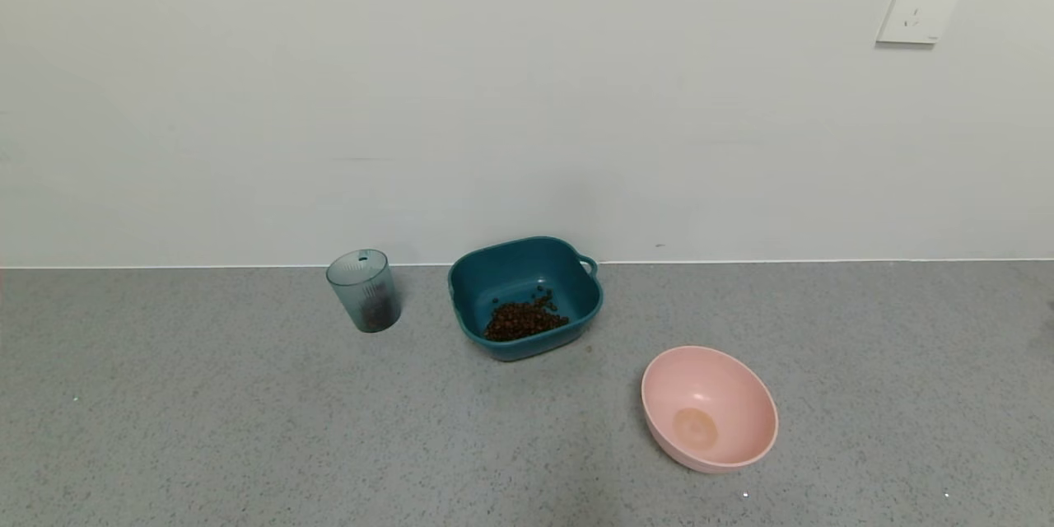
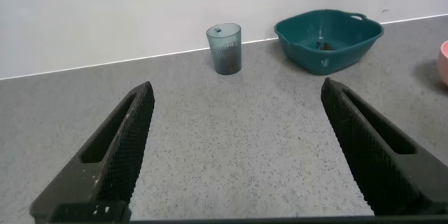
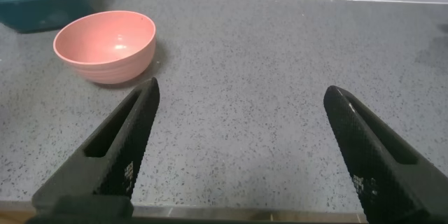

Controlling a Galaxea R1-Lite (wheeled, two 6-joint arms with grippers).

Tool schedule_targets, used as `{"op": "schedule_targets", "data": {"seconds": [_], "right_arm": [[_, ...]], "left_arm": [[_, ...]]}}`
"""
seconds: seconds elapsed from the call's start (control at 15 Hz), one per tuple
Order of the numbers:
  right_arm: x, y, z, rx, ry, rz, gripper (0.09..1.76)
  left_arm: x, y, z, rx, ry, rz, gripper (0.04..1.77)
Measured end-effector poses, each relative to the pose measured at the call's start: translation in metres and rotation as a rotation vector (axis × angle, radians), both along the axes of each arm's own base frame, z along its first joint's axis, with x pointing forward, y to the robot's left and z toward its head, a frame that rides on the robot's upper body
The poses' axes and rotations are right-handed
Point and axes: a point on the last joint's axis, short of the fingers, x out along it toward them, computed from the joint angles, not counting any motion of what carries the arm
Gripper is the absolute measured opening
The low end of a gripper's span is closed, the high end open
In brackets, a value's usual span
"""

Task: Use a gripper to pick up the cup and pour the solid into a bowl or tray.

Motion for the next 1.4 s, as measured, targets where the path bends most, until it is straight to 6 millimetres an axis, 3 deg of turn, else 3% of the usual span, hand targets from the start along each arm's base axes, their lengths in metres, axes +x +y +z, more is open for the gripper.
{"op": "schedule_targets", "data": {"seconds": [0.47,1.4], "right_arm": [[0.0,0.0,0.0,0.0,0.0,0.0,1.71],[0.0,0.0,0.0,0.0,-0.001,0.0,1.71]], "left_arm": [[0.019,0.0,-0.043,0.024,0.104,-0.003,1.72],[0.019,0.0,-0.047,-0.066,0.133,-0.002,1.72]]}}
